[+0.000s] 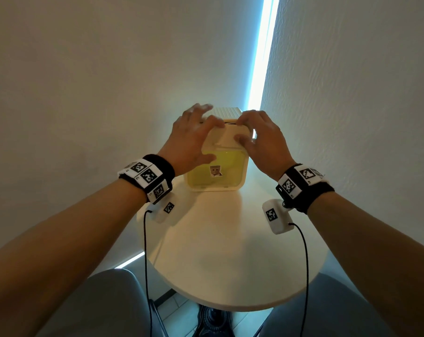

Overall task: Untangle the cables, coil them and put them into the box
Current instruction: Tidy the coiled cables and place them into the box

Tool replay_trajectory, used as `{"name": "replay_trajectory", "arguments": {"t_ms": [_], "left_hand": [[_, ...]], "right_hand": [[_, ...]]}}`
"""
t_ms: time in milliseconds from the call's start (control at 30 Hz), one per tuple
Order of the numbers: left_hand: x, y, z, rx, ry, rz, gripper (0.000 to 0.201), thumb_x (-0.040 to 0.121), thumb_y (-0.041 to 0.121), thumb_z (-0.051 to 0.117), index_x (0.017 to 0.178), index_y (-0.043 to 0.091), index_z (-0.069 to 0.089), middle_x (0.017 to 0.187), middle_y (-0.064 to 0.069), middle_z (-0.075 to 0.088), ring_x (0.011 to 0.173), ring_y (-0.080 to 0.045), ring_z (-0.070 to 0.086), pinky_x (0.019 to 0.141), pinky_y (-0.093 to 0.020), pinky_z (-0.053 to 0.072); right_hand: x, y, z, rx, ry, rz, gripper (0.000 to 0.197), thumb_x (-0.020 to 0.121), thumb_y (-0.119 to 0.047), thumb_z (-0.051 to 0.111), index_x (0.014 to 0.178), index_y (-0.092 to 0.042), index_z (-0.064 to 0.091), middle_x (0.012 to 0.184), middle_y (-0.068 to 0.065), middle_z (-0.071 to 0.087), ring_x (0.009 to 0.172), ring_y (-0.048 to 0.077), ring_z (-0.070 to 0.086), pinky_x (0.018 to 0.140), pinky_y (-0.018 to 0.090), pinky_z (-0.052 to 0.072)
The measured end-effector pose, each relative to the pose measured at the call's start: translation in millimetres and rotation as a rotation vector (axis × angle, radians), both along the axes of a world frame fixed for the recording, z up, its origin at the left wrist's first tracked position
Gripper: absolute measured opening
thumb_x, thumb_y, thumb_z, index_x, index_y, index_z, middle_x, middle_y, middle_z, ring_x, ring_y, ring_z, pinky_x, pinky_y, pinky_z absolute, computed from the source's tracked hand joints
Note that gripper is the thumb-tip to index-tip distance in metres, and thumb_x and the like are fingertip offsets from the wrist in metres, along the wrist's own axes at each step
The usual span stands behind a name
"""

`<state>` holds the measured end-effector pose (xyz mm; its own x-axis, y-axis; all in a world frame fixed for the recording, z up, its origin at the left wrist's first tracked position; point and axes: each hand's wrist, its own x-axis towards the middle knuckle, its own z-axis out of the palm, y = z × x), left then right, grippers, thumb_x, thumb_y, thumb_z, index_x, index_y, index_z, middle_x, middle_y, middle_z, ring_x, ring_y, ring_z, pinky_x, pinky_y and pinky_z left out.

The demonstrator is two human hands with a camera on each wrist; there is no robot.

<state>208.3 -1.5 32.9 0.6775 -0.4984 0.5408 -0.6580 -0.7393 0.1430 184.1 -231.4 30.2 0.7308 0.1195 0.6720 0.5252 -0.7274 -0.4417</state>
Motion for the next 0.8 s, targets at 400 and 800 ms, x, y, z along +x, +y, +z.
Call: {"name": "replay_trajectory", "arguments": {"t_ms": [400, 800], "left_hand": [[15, 8, -7, -0.014, -0.056, -0.009, 0.061, 0.075, 0.013, 0.087, 0.126, 0.01, 0.053, 0.143, -0.018, 0.048, 0.127, -0.04, 0.046, 0.101, -0.054, 0.048], [17, 9, -6, -0.042, -0.075, 0.006, 0.075, 0.085, 0.011, 0.078, 0.152, 0.031, 0.052, 0.146, -0.015, 0.045, 0.137, -0.038, 0.041, 0.088, -0.048, 0.054]], "right_hand": [[21, -8, 47, -0.091, 0.34, 0.09, 0.013, 0.092, -0.014, 0.076, 0.096, -0.019, 0.065, 0.115, 0.01, 0.06, 0.109, 0.034, 0.063, 0.09, 0.049, 0.057], [21, -1, 57, -0.439, 0.281, 0.089, 0.025, 0.106, -0.029, 0.057, 0.121, -0.021, 0.075, 0.148, 0.011, 0.053, 0.145, 0.029, 0.037, 0.117, 0.036, 0.022]]}}
